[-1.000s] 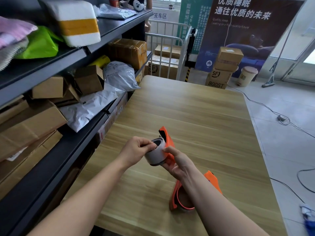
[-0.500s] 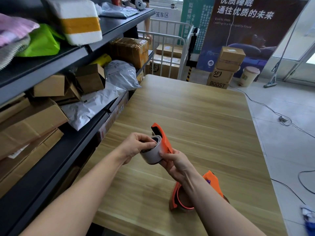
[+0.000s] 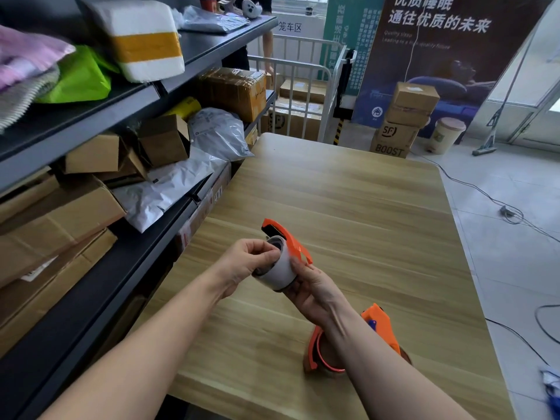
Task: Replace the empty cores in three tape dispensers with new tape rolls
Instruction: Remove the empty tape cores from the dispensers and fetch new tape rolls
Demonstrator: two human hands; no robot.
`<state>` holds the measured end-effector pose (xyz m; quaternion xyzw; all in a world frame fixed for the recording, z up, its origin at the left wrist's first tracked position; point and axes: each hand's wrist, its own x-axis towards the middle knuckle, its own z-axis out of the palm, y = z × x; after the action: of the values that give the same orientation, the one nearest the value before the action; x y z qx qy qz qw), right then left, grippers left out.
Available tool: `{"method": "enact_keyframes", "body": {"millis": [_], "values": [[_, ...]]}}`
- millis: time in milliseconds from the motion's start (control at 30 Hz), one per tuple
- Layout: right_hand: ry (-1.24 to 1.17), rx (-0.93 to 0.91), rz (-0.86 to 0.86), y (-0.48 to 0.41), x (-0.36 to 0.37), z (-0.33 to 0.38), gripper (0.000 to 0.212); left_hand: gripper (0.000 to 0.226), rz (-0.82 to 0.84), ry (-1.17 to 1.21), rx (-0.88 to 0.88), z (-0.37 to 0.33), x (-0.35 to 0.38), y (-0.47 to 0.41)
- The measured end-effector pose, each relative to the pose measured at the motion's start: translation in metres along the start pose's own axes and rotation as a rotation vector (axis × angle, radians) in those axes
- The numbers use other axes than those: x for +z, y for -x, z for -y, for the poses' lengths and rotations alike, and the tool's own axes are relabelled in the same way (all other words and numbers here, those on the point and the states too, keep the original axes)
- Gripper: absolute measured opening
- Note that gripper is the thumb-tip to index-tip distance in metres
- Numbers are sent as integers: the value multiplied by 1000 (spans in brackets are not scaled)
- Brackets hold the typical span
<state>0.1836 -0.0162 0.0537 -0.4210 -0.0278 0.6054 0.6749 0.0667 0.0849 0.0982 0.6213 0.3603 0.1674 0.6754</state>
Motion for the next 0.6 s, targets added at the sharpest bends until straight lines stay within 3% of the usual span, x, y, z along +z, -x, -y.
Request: {"method": "enact_keyframes", "body": {"millis": [67, 133, 267, 433, 600], "values": [[-24, -14, 22, -3, 1, 0, 60, 16, 16, 7, -14, 3, -1, 1], [-50, -14, 73, -3, 3, 2, 46, 23, 67, 23, -24, 5, -4, 2], [-62, -36, 155, -5, 3, 3, 35, 11, 80, 62, -41, 4, -9, 2], [-22, -1, 203, -8, -3, -1, 62, 17, -20, 69, -44, 5, -9, -3], [53, -12, 193, -13, -5, -2, 79, 14, 34, 49, -70, 2, -13, -2]]}}
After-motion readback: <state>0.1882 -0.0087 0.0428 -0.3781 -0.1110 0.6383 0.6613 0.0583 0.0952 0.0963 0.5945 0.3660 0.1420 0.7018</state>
